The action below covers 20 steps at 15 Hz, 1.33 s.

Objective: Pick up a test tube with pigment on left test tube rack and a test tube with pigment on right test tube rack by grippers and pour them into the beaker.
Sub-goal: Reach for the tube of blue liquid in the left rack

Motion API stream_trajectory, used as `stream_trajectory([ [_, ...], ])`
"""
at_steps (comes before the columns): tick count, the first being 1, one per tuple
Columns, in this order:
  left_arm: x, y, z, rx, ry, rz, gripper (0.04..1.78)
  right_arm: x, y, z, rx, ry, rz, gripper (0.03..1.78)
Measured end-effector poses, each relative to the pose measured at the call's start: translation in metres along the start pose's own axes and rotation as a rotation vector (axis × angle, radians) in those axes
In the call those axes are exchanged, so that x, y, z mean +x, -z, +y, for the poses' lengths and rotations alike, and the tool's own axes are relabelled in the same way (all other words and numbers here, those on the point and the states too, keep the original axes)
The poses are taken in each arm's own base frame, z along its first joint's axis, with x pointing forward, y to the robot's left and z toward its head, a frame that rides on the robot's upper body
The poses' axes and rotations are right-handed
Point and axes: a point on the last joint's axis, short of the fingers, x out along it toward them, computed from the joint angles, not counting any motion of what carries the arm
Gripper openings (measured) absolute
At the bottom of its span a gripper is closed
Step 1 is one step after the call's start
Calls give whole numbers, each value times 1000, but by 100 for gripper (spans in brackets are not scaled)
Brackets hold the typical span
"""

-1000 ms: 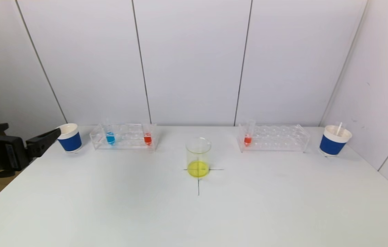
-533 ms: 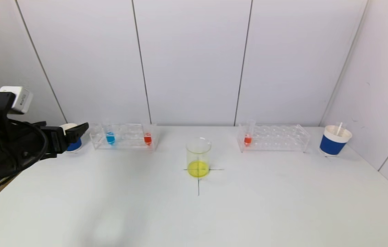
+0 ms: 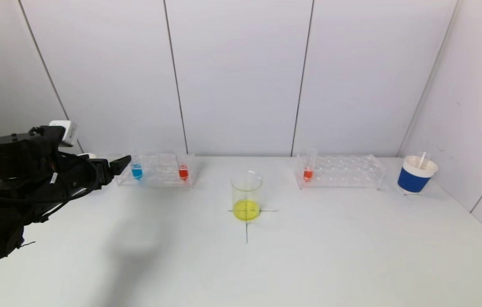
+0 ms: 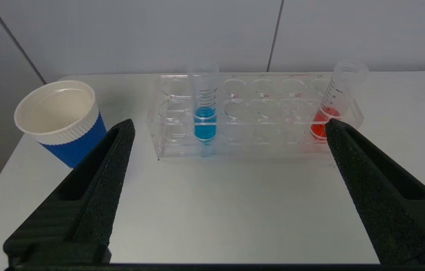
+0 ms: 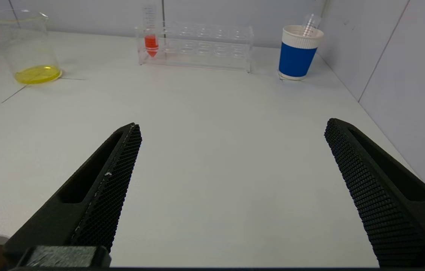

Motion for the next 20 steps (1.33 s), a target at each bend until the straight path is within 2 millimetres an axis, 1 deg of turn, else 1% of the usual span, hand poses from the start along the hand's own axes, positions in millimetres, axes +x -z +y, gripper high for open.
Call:
stream_trajectory([
  [5,25,17,12,-12,5,44,176,0,0,0,0,0,0,177],
  [12,59,39,21,-2,42,-29,176,0,0,0,0,0,0,177],
  [16,75,48,25,-3,45,-23,176,0,0,0,0,0,0,177],
  [20,88,58,28,-5,52,-24,176,0,0,0,0,0,0,177],
])
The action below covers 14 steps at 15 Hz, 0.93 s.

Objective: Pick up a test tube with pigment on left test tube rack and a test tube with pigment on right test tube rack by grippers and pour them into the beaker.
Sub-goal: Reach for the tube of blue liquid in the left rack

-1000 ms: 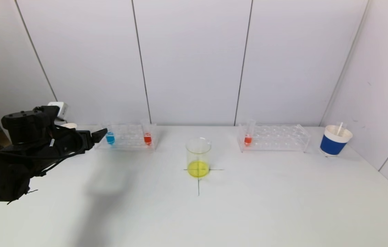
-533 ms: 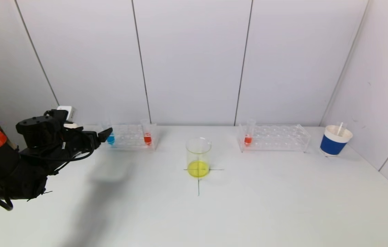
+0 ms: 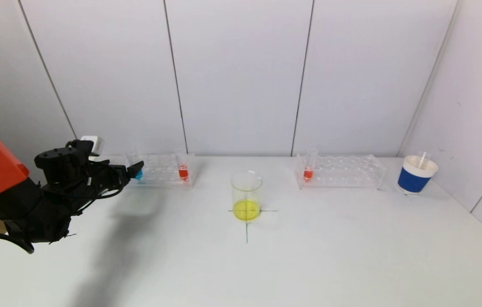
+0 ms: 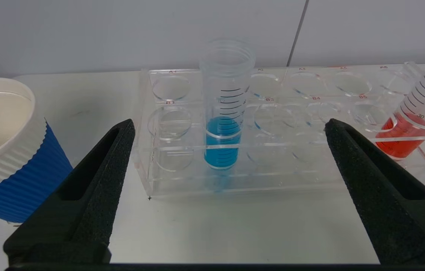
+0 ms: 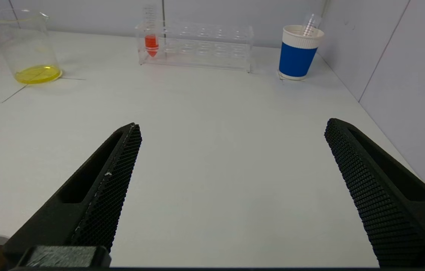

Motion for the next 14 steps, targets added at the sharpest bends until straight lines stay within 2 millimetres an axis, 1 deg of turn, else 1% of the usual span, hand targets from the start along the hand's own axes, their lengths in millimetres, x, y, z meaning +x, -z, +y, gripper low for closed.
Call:
stream_trajectory([
  [5,11,8,7,-3,-4,-2,176,0,0,0,0,0,0,177],
  [14,21,6,9,-3,-3,-24,176,0,0,0,0,0,0,177],
])
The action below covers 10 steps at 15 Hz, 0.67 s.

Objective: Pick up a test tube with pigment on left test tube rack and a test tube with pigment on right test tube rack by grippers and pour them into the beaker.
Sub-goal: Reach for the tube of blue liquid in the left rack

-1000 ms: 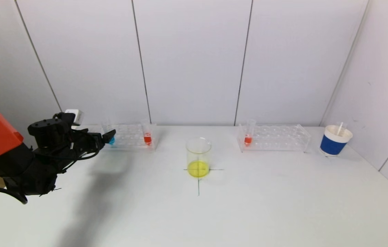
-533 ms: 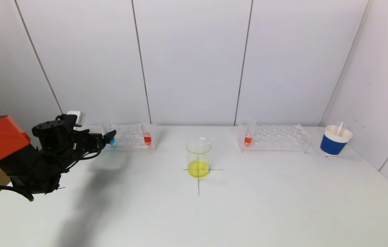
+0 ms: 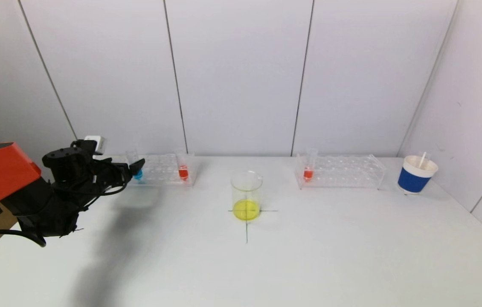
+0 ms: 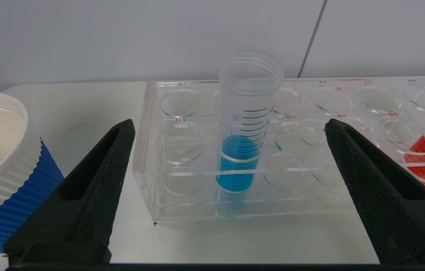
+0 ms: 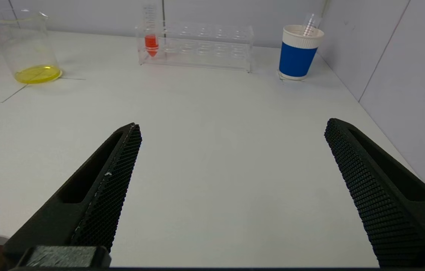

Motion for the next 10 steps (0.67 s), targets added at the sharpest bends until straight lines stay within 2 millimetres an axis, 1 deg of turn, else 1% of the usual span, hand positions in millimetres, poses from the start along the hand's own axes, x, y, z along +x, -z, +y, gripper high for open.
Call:
stream_trajectory([
  [3,3,-3,0,4,4,-13,176,0,0,0,0,0,0,177],
  [10,12,0,1,14,6,-25,176,0,0,0,0,0,0,177],
])
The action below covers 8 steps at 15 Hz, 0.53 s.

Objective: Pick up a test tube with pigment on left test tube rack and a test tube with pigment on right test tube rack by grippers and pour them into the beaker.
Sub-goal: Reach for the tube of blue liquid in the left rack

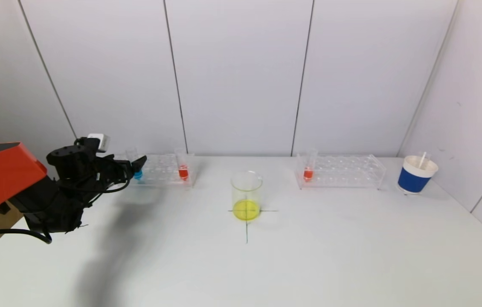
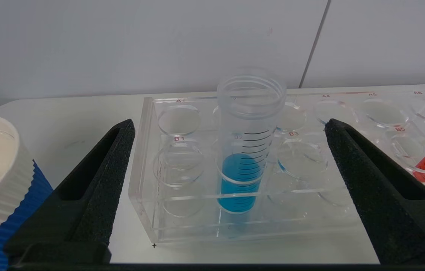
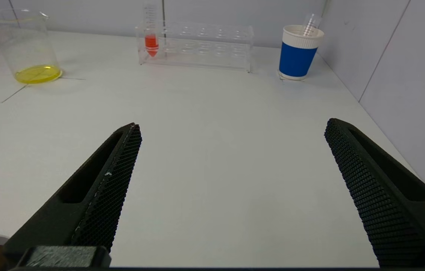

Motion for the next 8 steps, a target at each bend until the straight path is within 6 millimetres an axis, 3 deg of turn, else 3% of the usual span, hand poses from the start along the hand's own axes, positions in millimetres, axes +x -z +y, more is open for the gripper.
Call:
stream_trajectory([
  [8,9,5,1,6,3,-9,176,0,0,0,0,0,0,177],
])
